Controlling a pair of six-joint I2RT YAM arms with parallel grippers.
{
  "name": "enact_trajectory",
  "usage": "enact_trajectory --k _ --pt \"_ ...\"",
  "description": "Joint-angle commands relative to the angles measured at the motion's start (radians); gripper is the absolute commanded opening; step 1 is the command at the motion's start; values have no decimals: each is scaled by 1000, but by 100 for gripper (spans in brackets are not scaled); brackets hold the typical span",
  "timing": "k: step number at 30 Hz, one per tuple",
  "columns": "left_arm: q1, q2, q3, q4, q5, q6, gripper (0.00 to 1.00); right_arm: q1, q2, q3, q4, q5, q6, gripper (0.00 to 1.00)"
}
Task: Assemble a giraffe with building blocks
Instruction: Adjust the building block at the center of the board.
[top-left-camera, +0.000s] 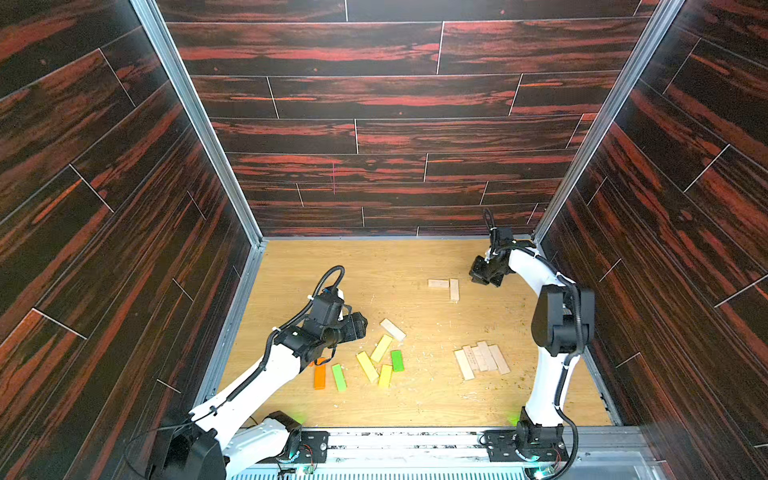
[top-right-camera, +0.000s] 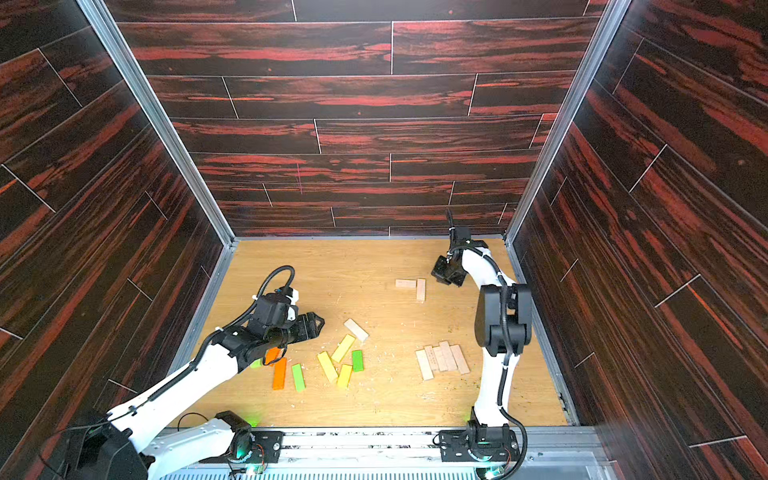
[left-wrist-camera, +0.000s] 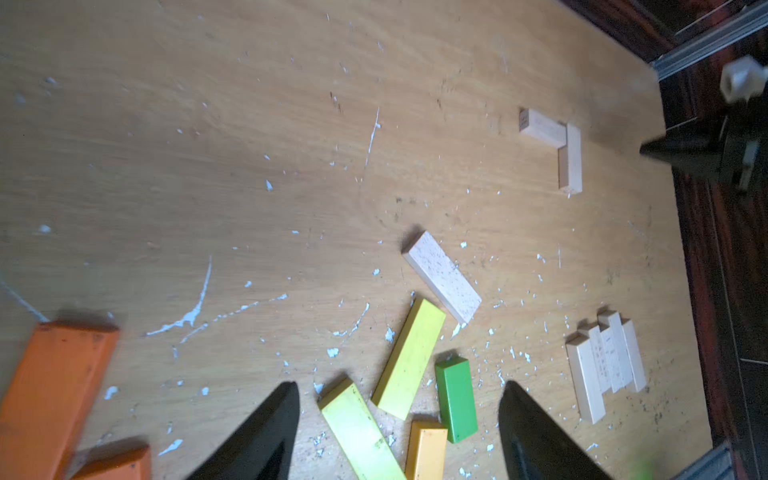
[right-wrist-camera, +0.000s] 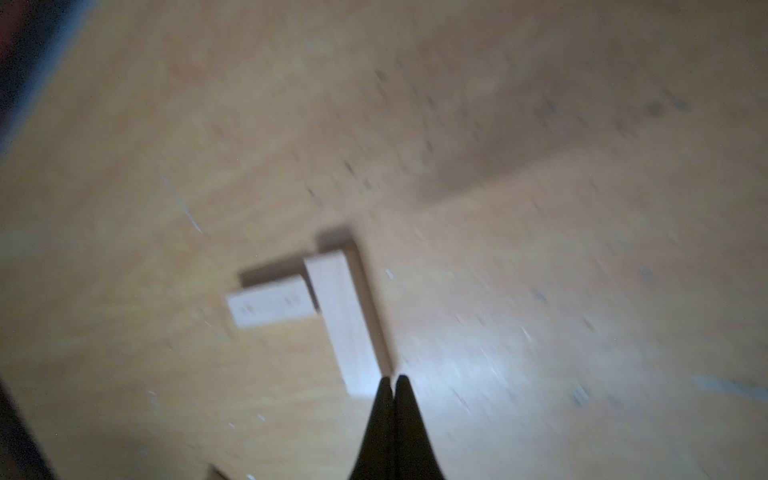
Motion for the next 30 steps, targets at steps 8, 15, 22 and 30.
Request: enact_trajectory --k 8,15,22,30 --pt "3 19 41 18 15 16 78 -6 163 86 1 -72 41 0" --pt "4 19 39 24 16 18 78 2 198 83 12 -104 38 0" --pt "5 5 39 13 9 20 78 2 227 107 0 -103 38 0" --pt "5 -4 29 18 6 16 78 13 256 126 3 -126 36 0"
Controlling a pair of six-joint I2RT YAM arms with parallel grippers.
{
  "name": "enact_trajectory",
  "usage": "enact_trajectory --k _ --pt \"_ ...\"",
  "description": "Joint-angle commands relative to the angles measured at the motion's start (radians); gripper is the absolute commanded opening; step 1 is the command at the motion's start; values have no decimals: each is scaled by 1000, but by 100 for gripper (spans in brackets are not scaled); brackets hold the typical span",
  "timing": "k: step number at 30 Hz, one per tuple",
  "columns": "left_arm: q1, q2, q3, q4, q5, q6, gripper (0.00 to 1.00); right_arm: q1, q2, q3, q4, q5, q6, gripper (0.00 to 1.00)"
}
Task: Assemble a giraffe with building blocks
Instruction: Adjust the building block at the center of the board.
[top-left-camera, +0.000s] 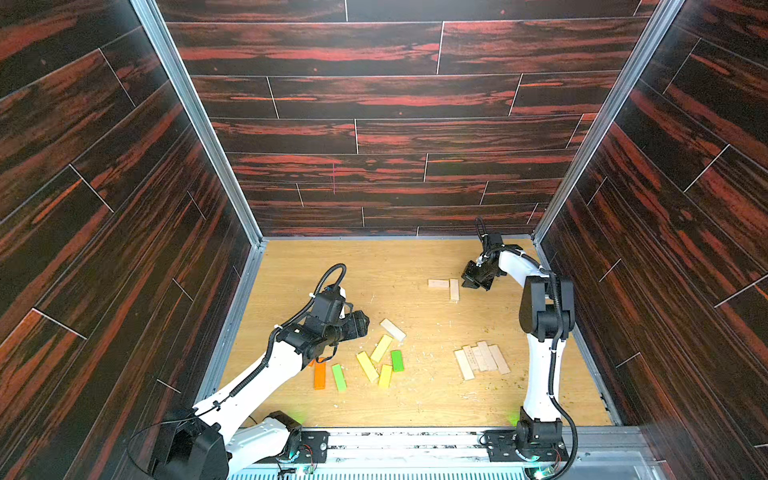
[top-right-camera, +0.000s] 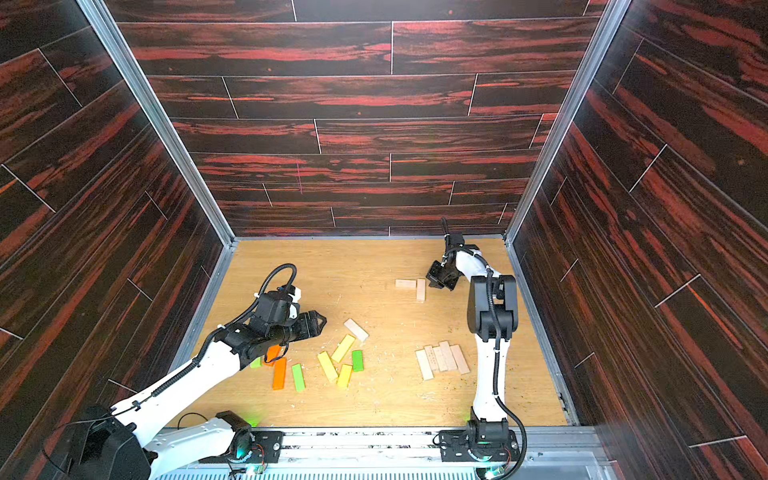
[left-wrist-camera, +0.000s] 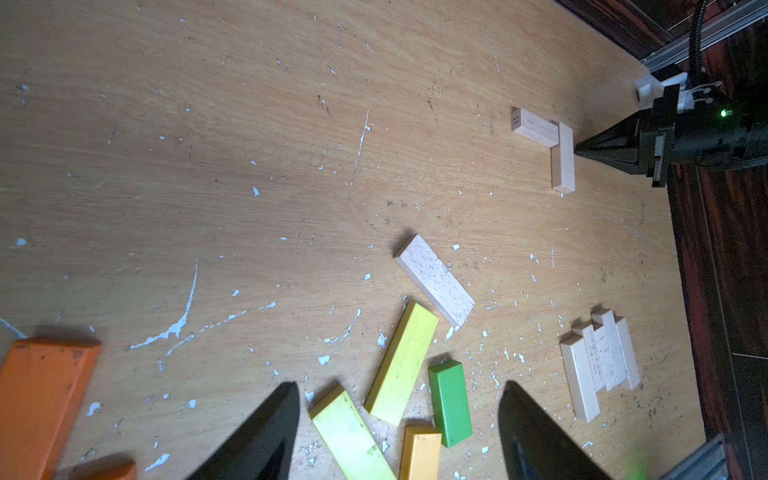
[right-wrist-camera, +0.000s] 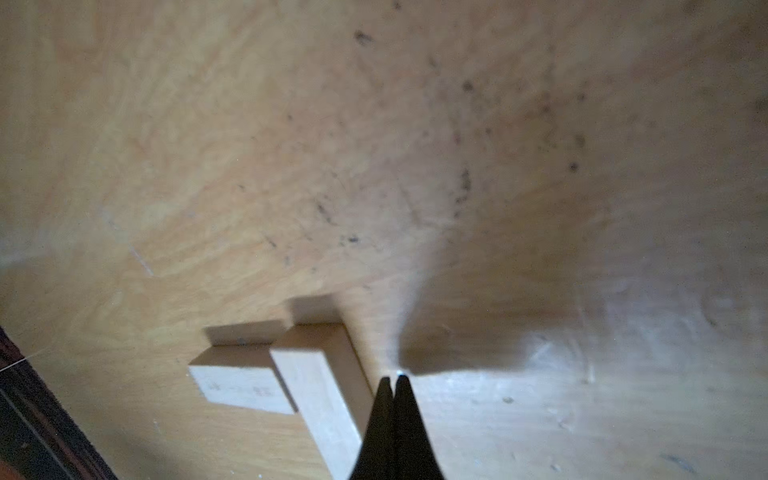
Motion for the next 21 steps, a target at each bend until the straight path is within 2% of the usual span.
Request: enact_trajectory --k 1,15,20,21 --pt "3 -19 17 4 -6 8 78 14 66 34 -12 -27 7 0" --pt "3 -28 9 4 -17 8 78 23 64 40 -15 -30 11 0" --pt "4 -30 10 0 -17 9 79 23 14 31 -23 25 15 0" --pt "4 -33 12 -3 -18 10 80 24 -4 31 -30 48 13 3"
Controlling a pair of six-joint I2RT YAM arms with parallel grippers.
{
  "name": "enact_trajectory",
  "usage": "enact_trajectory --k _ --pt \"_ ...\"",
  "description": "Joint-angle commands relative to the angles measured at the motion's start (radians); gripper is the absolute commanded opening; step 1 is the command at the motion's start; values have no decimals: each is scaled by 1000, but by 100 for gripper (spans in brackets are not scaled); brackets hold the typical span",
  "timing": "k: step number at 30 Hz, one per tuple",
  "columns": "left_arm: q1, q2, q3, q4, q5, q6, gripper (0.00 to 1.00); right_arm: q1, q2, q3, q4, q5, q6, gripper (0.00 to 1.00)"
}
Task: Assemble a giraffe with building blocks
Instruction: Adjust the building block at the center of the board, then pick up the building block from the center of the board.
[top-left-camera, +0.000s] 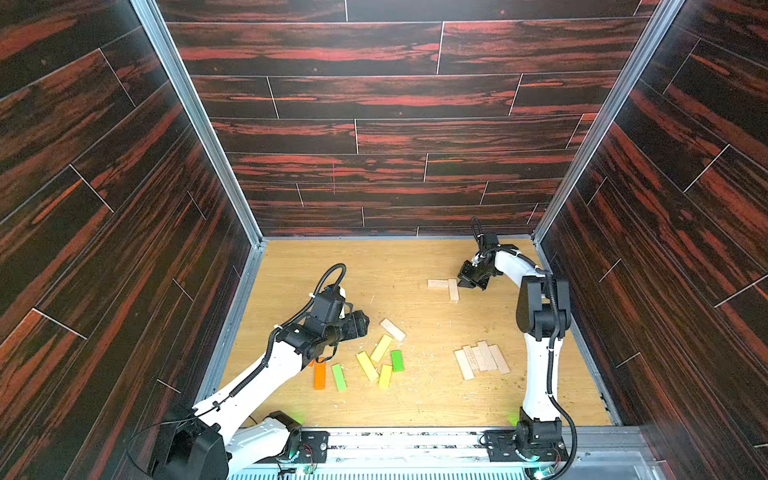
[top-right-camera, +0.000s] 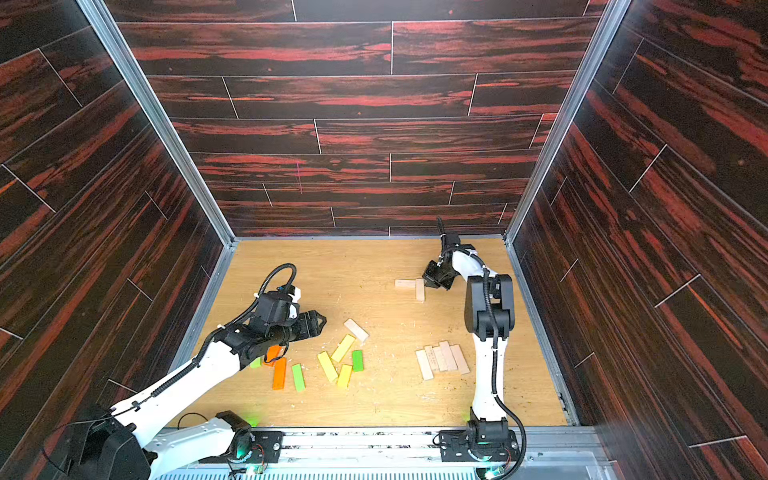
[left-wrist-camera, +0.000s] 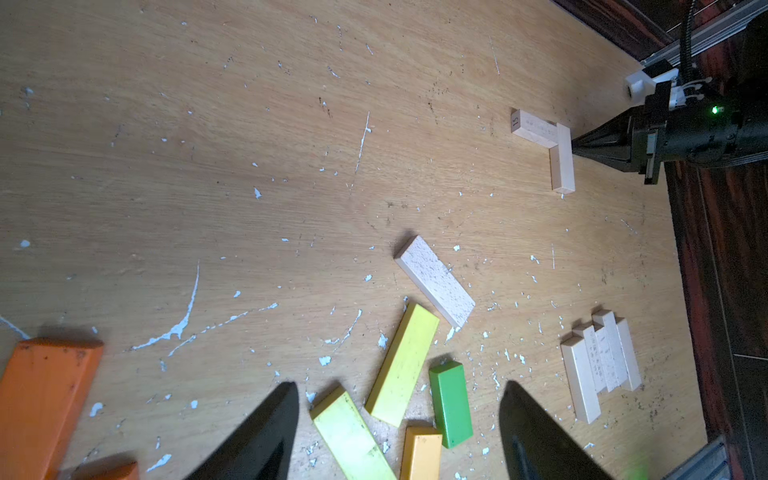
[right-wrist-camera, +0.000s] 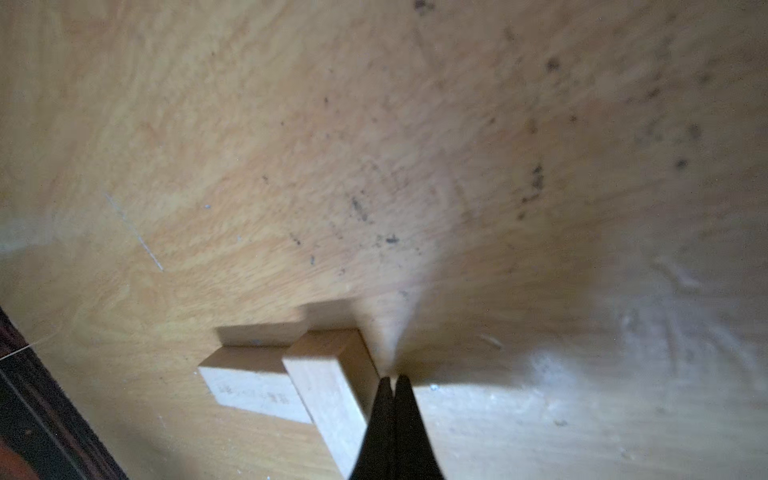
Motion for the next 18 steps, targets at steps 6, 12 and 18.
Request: enact_trajectory --k 6,12,18 --pt "4 -50 3 -7 -20 10 82 15 -204 -73 -70 180 -12 34" --pt "4 -63 -21 13 -11 2 83 126 -444 -370 -59 275 -20 43" --pt "4 -83 -30 -11 4 4 83 381 -526 -493 -65 311 -32 47"
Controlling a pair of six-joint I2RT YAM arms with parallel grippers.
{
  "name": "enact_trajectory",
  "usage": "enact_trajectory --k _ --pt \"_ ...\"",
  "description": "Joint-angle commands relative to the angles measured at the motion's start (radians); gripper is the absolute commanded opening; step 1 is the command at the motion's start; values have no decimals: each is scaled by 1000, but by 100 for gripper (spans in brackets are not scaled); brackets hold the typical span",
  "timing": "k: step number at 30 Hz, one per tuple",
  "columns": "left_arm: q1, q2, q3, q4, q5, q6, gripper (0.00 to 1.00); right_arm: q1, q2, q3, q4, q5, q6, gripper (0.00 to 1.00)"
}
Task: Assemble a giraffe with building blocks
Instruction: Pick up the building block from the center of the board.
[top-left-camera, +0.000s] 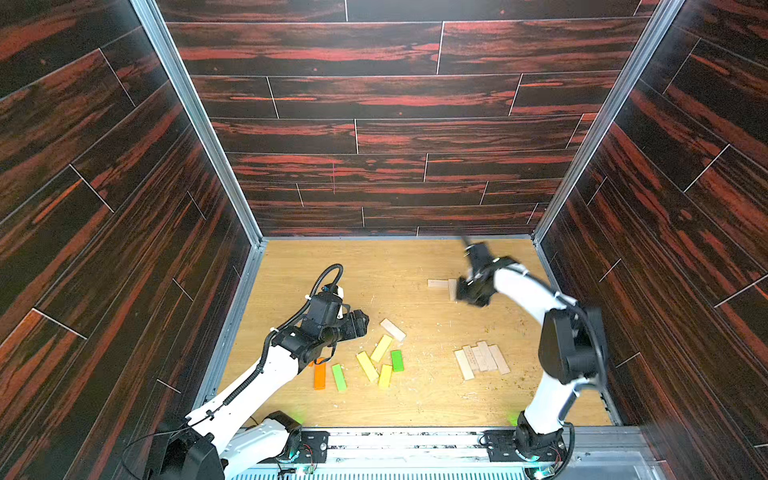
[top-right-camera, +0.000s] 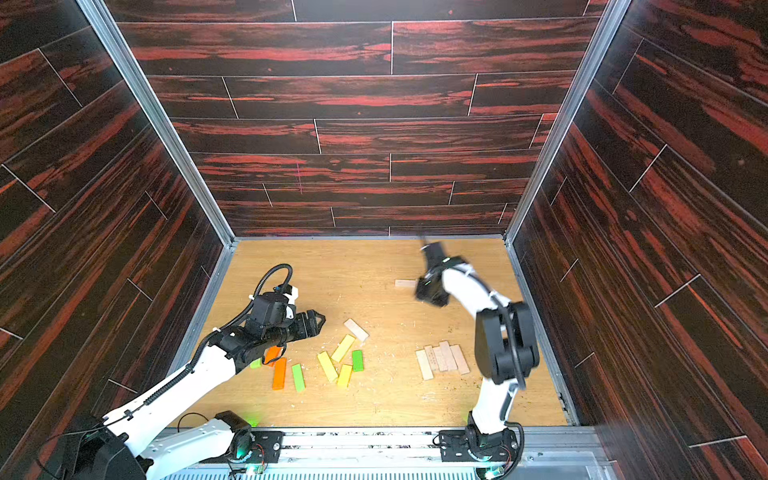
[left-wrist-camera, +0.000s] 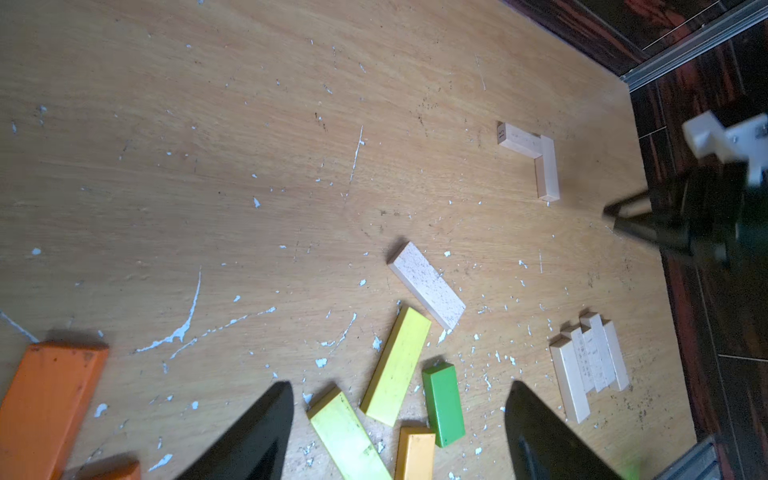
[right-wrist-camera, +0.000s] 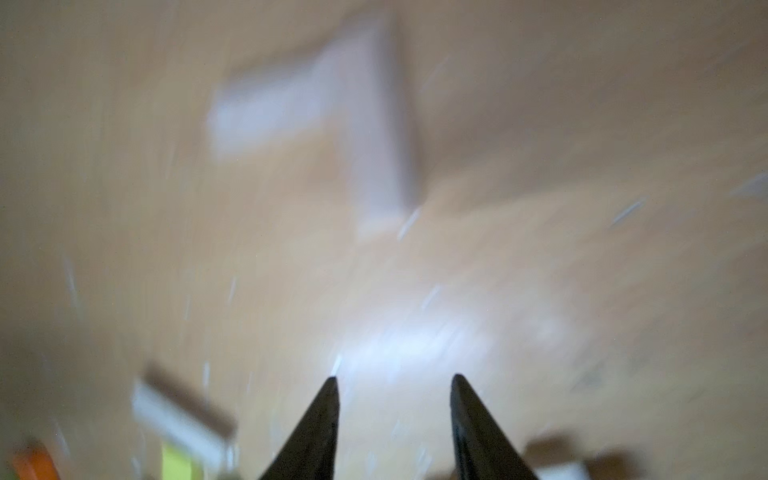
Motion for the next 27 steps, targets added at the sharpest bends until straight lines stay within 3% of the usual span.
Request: enact_trajectory --k 1,5,9,19,27 --pt "4 -40 -14 -23 4 5 83 135 0 -4 -33 34 -27 48" --pt "4 -98 -30 -44 -13 -2 83 274 96 121 -69 50 -106 51" --pt "5 -171 -56 -60 -42 -7 83 328 194 215 -86 23 -186 53" --pt "7 -202 -58 -92 -54 1 83 391 295 274 -95 -35 -352 57" --pt "9 -194 -48 -100 -60 7 83 412 340 274 -94 -66 -396 60"
